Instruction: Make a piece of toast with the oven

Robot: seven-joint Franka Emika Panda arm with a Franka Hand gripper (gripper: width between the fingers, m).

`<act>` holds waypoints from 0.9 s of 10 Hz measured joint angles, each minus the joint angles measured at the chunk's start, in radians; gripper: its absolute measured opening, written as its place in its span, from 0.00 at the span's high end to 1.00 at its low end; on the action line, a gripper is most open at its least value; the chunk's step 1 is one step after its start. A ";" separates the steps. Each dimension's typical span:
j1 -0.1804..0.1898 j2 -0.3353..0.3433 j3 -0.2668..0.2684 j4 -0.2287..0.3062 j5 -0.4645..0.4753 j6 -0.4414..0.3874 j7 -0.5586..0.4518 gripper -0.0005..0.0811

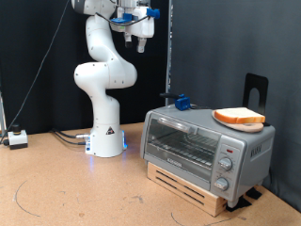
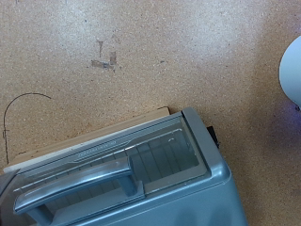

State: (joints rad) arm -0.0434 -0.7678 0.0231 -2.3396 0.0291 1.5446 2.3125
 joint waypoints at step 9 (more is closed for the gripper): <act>0.136 0.028 -0.102 -0.031 0.019 0.120 -0.755 0.00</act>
State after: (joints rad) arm 0.0923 -0.7397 -0.0790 -2.3703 0.0478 1.6644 1.5571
